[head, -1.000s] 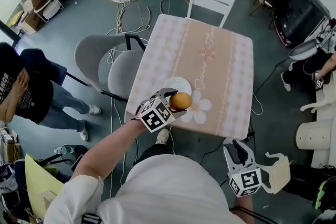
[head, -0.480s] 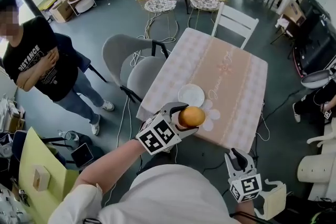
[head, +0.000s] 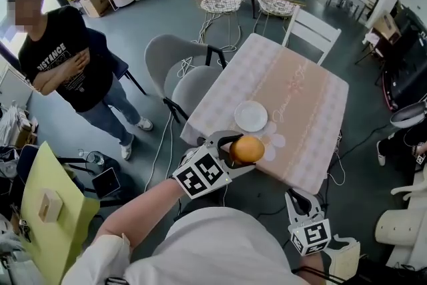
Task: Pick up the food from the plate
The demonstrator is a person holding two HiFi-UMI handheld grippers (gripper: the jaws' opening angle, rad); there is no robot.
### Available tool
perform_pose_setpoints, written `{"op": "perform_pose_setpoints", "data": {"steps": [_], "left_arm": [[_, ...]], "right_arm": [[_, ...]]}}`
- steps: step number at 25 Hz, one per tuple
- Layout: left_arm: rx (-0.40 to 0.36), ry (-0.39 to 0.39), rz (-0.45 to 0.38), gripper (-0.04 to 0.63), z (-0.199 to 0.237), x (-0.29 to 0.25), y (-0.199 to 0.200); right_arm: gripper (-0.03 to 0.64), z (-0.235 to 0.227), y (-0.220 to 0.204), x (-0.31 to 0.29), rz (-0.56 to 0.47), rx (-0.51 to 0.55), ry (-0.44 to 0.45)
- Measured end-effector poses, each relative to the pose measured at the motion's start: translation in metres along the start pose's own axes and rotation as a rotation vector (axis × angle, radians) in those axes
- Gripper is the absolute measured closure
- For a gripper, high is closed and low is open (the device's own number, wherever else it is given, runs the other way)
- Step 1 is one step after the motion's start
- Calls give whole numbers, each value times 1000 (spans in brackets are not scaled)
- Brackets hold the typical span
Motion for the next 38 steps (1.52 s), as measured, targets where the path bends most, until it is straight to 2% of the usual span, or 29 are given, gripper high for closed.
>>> {"op": "perform_pose_setpoints", "data": {"steps": [11, 38], "left_arm": [[-11, -1, -9, 242, -15, 3, 1], [-20, -28, -14, 242, -12, 5, 3]], "right_arm": [[592, 6, -4, 5, -10, 14, 11], [601, 13, 2, -1, 4, 26, 17]]}}
Point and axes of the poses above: the fingertips, and each gripper's own axes: x backward along the fingers, z to its left, y out of its top, the point moved 9 cm from there along x, backward along the fingers, and after that the axes turned 8 degrees about -y, right-handed, at the moved point
